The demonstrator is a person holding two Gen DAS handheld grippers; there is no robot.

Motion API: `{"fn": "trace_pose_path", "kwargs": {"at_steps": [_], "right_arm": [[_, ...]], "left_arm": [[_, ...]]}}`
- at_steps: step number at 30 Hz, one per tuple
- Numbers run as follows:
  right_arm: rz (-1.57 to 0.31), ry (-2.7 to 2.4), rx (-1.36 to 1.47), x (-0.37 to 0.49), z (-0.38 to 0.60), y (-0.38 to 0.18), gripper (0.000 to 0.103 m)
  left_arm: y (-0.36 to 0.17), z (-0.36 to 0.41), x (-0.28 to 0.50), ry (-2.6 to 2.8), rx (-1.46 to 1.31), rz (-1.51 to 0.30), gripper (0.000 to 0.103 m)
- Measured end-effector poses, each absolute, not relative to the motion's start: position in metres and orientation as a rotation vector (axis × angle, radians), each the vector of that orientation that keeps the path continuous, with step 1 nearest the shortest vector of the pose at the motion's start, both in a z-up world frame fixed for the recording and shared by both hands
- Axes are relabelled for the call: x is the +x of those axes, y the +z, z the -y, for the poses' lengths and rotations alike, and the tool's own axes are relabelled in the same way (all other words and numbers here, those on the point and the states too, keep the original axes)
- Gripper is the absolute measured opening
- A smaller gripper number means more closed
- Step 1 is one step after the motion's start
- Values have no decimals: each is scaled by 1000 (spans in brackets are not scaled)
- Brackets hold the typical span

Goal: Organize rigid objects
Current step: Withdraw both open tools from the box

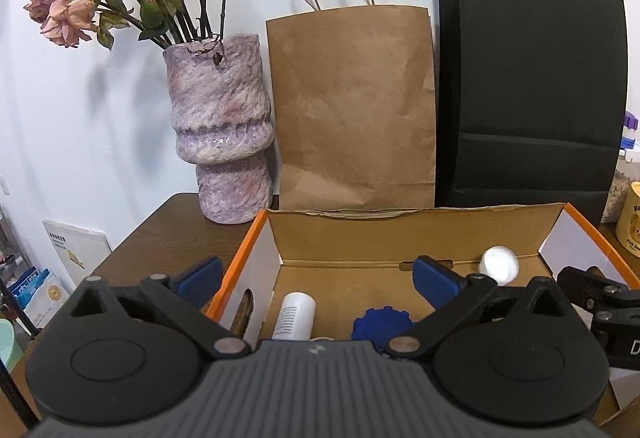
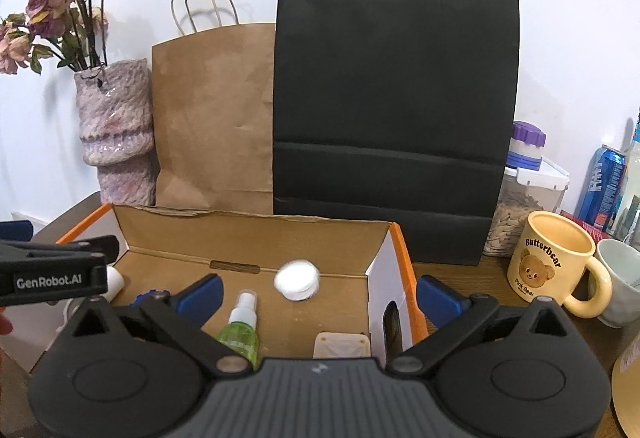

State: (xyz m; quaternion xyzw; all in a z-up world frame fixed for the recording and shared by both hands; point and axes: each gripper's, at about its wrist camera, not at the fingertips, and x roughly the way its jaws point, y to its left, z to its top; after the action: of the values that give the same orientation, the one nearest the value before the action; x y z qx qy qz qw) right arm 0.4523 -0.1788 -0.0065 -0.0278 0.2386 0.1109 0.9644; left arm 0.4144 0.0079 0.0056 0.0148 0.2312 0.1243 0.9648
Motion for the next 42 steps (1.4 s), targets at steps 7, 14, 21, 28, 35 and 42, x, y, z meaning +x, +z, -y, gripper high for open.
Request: {"fn": "trace_pose_path", "kwargs": {"at_steps": [7, 14, 21, 28, 35, 42], "right_arm": [[-466, 220, -55, 444, 182, 1, 103], [-444, 214, -51, 427, 188, 11, 103], [-409, 219, -58, 400, 197, 21, 103], [-378, 226, -58, 366, 208, 31, 103], [-341, 240, -75, 326, 215, 40, 103], [-323, 236, -92, 291, 218, 46, 103]], "left_arm": [[13, -8, 406, 243, 7, -456, 103], [23, -9, 384, 225, -18, -421, 103], [30, -11, 360, 214, -27, -413, 103], [33, -17, 330, 209, -43, -399, 103], [34, -18, 294, 176, -23, -399, 103], [41, -20, 255, 148, -20, -367, 103]]}}
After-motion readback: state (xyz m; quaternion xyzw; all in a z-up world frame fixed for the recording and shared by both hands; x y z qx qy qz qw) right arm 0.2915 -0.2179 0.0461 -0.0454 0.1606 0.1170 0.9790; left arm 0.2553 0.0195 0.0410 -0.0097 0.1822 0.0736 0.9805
